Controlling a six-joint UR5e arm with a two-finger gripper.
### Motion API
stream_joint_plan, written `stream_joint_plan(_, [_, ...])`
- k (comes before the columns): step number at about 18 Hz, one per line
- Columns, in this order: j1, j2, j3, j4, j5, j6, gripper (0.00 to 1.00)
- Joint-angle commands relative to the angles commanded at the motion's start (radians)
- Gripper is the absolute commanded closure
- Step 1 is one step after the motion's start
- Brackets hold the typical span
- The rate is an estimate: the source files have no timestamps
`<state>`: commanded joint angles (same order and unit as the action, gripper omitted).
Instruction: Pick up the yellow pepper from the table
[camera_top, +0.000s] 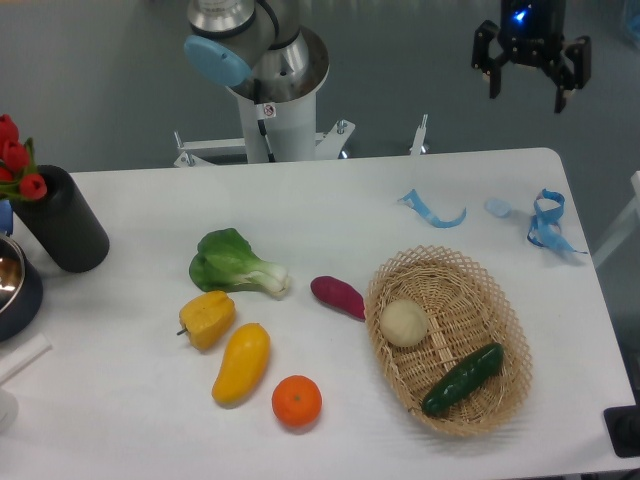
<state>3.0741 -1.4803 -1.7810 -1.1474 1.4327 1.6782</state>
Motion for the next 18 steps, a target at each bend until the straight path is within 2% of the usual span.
stream_joint_plan(12, [-0.008, -0.011, -0.003, -0.002, -0.006, -0.009, 0.00])
stream_joint_plan(18, [-0.020, -0.014, -0.018, 0.005, -0.060, -0.141, 0.00])
